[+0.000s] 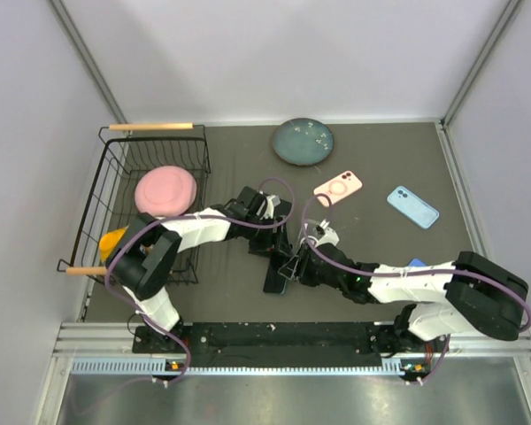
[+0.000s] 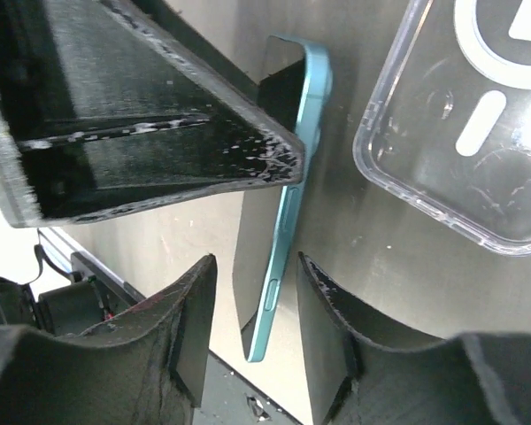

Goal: Put the phone into the phone case

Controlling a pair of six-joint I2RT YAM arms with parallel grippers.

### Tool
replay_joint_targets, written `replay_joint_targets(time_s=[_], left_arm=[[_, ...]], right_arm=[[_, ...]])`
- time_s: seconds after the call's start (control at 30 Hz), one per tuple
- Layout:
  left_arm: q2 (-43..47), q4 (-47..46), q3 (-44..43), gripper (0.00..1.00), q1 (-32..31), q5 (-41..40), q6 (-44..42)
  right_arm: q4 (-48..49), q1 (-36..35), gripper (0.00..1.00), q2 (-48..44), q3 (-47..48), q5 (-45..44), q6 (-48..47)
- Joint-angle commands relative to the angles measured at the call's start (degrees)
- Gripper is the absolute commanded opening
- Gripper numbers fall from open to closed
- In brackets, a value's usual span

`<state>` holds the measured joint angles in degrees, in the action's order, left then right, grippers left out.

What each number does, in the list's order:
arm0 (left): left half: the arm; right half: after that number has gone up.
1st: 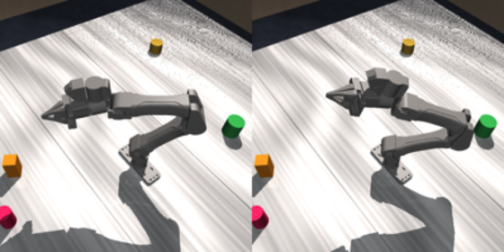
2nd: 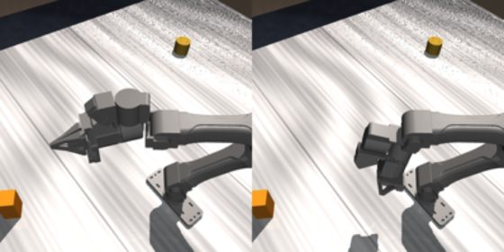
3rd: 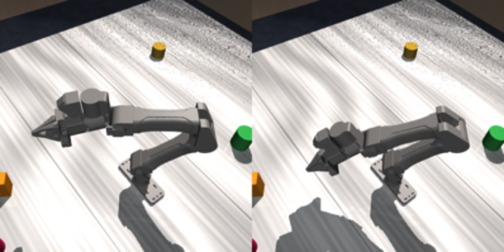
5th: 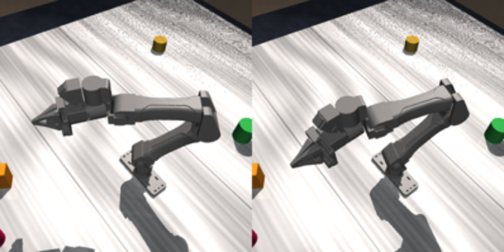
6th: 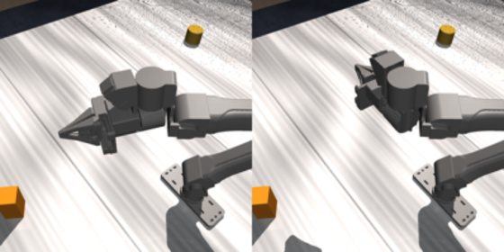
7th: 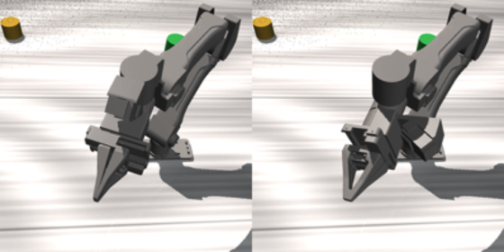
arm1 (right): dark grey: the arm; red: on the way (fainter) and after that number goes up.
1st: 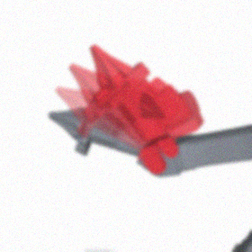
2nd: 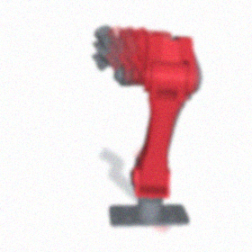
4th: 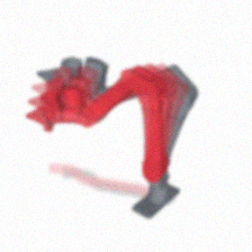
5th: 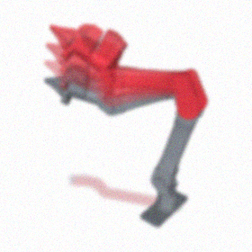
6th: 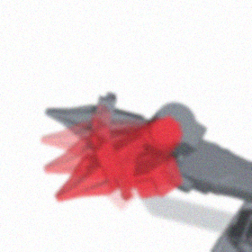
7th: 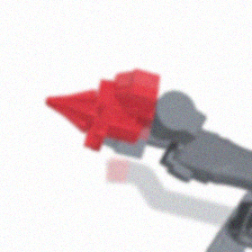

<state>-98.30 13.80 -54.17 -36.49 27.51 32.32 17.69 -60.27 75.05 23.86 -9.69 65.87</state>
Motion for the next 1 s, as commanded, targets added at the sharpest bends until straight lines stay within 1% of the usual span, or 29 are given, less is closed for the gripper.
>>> replay_joint_targets(time_s=[0.0, 0.03, 0.07, 0.1, 0.13, 0.17, 0.23, 0.27, 0.3, 0.37, 0.43, 0.5, 0.53, 0.63, 0.67, 0.7, 0.73, 0.8, 0.83, 0.9, 0.93, 0.97], left_arm=[[1.8, -3.1, 1.1, 0.31, -0.2, -1.2, 3.0], [1.7, -3.1, 1.0, 0.32, -0.2, -1.1, 3.1], [1.7, -3.2, 1.0, 0.33, -0.2, -1.1, 3.3], [1.8, -3.3, 1.0, 0.35, -0.2, -1.1, 3.3], [1.9, -3.2, 0.9, 0.39, -0.2, -1.1, 3.5], [2.0, -3.1, 0.8, 0.56, -0.2, -1.1, 3.5], [2.8, -3.1, 0.7, 0.76, -0.2, -0.9, 3.0], [3.1, -2.7, 0.5, 0.94, -0.2, -1.1, 2.2], [3.9, -2.0, 0.1, 0.99, -0.2, -1.2, 1.7], [4.6, -0.3, -1.3, 0.99, -0.2, -2.1, 0.0], [6.5, 2.2, -2.3, 0.99, -0.1, -3.7, -0.8], [8.7, 2.6, -2.4, 0.99, 0.1, -4.1, -1.1], [9.0, 4.5, -3.6, 0.99, 0.2, -4.6, -1.3], [9.4, 7.4, -6.9, 0.93, 0.4, -2.1, -3.9], [9.8, 7.5, -7.2, 0.90, 0.4, -1.2, -4.8], [10.9, 7.3, -7.3, 0.84, 0.4, -1.1, -5.6], [11.5, 7.3, -7.2, 0.61, 0.4, -1.2, -7.1], [13.6, 6.4, -6.7, 0.37, 0.5, -2.8, -7.5], [13.8, 6.1, -6.0, 0.23, 0.5, -2.8, -8.4], [13.5, 4.7, -5.2, 0.12, 0.4, -1.9, -8.9], [12.9, 4.3, -5.2, 0.00, 0.5, -1.4, -9.4], [11.0, 4.0, -5.4, 0.00, 0.4, -1.0, -9.6]], right_arm=[[-0.8, -0.8, 0.39, 1.9, 2.4, -1.1, 0.8], [-1.1, -0.9, 0.37, 2.2, 2.6, -1.1, 0.8], [-1.3, -1.0, 0.31, 2.3, 2.8, -1.2, 0.8], [-2.0, -1.0, 0.27, 2.1, 3.0, -1.1, 0.3], [-2.6, -1.0, 0.24, 2.1, 3.3, -1.2, -0.1], [-3.1, -1.0, 0.18, 1.9, 3.5, -1.4, -0.4], [-4.1, -1.0, 0.08, 0.7, 3.6, -2.1, -1.3], [-4.3, -1.0, 0.00, 0.2, 3.4, -2.4, -1.5], [-5.8, -1.1, 0.00, -1.3, 3.2, -3.7, -1.7], [-8.2, -1.3, 0.00, -3.1, 3.2, -5.2, -2.0], [-12.0, -1.3, 0.00, -6.7, 3.4, -7.6, -2.8], [-14.1, -1.3, 0.00, -9.6, 3.4, -9.6, -4.1], [-15.3, -1.3, 0.00, -12.7, 3.3, -10.1, -4.6], [-17.5, -1.3, 0.00, -15.4, 3.8, -10.4, -6.4], [-19.5, -1.3, 0.00, -15.8, 4.4, -10.8, -6.7], [-20.7, -1.2, 0.00, -16.3, 4.5, -11.7, -6.8], [-21.6, -0.6, 0.00, -18.1, 4.5, -12.1, -6.6], [-22.5, 0.8, 0.00, -19.9, 3.7, -11.3, -6.8], [-22.9, 2.8, 0.00, -21.1, 3.7, -10.9, -7.1], [-26.4, 5.1, 0.00, -22.5, 4.8, -9.6, -7.6], [-26.9, 6.2, 0.00, -22.8, 5.1, -8.8, -8.3], [-27.3, 8.1, 0.00, -23.0, 5.9, -8.2, -9.4]])
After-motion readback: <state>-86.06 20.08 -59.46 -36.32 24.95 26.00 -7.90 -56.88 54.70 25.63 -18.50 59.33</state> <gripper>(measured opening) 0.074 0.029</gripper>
